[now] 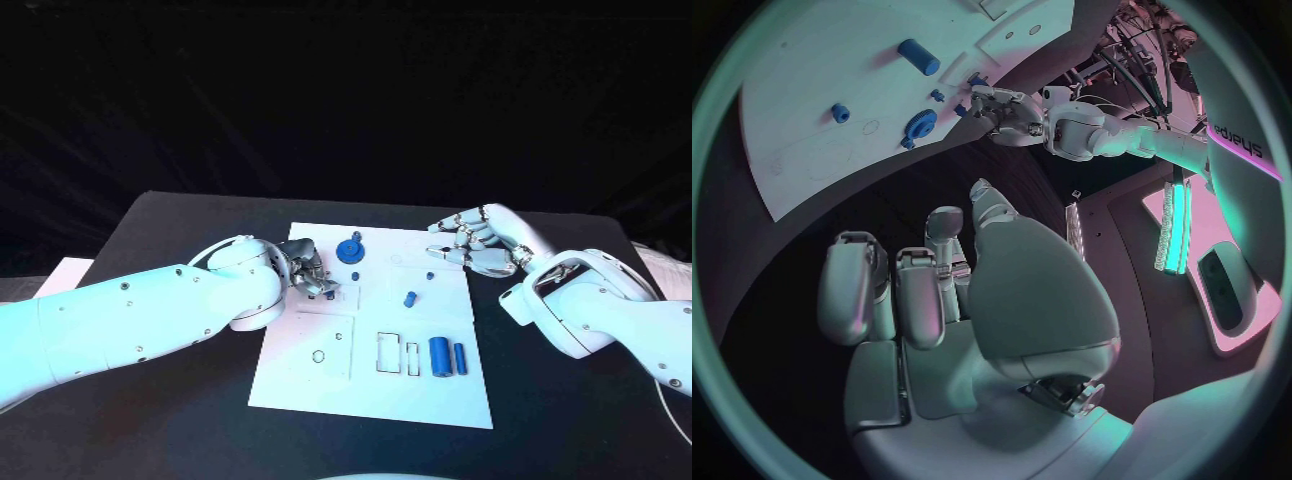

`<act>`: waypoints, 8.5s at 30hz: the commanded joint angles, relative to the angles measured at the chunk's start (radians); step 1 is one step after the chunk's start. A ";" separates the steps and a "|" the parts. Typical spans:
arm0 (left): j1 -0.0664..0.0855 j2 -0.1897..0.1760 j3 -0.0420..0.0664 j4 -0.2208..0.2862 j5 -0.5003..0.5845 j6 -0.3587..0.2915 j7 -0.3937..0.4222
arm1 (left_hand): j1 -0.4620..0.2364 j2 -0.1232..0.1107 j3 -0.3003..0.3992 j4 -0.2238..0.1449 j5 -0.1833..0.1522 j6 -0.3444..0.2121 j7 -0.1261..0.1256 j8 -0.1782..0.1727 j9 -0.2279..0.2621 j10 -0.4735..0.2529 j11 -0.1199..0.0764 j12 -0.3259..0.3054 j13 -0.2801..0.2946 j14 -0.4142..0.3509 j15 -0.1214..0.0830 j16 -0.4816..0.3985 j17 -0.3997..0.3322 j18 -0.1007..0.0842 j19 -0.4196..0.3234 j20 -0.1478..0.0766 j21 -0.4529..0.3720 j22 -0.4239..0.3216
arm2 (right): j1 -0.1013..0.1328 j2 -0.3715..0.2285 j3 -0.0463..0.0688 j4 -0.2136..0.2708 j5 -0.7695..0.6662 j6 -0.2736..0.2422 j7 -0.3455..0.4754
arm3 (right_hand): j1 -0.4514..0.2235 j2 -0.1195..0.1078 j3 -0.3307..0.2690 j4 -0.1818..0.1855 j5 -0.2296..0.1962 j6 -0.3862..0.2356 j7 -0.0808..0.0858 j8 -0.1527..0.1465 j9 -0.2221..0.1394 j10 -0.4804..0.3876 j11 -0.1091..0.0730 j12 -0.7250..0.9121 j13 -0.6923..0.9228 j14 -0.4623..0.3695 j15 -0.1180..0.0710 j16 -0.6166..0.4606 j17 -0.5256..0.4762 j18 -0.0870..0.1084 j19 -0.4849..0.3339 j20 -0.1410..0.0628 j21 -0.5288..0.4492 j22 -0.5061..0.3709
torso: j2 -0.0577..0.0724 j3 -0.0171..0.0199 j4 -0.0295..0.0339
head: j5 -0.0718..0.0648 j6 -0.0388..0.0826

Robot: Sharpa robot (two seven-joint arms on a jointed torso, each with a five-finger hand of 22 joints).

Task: Assemble the parts on the task board

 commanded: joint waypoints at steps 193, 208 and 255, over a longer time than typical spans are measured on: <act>0.164 0.164 0.051 -0.437 0.130 0.390 0.031 | -0.155 0.071 -0.380 0.011 0.001 -0.025 0.033 -0.086 -0.143 -0.101 0.036 -0.146 -0.179 0.104 0.033 0.003 0.263 0.012 -0.026 0.030 -0.086 0.007 | 0.000 0.020 0.000 -0.033 0.061 0.044 -0.017 | -0.054 0.017 -0.058 0.034 0.084 0.009 -0.001 0.005 -0.002 -0.027 -0.004 -0.030 -0.040 0.055 0.000 -0.027 0.036 0.001 -0.016 0.002 -0.020 -0.025 | 0.001 0.0005 0.0001 | 0.001 0.007; 0.164 0.226 0.025 -0.524 0.117 0.476 0.007 | -0.181 0.086 -0.382 0.012 0.000 0.012 0.017 -0.065 -0.143 -0.067 0.023 -0.092 -0.130 0.104 0.022 0.003 0.263 0.007 -0.012 0.019 -0.068 0.030 | -0.001 0.029 0.000 -0.043 0.061 0.046 -0.015 | -0.052 0.020 -0.058 0.033 0.085 0.010 -0.001 0.005 -0.002 -0.025 -0.004 -0.027 -0.038 0.056 0.000 -0.026 0.038 0.000 -0.015 0.002 -0.020 -0.024 | 0.000 0.0003 0.0009 | 0.006 0.003; 0.156 0.254 0.013 -0.550 0.149 0.502 0.024 | -0.137 0.118 -0.359 -0.001 -0.001 0.029 -0.001 -0.031 -0.115 -0.052 0.007 -0.069 -0.111 0.104 0.007 0.003 0.263 0.004 -0.004 0.004 -0.059 0.047 | -0.002 0.045 0.000 -0.057 0.066 0.051 -0.016 | -0.051 0.024 -0.059 0.033 0.086 0.010 -0.001 0.006 -0.002 -0.026 -0.004 -0.028 -0.040 0.056 0.000 -0.027 0.037 0.001 -0.015 0.002 -0.021 -0.024 | 0.000 0.0009 0.0004 | 0.012 0.000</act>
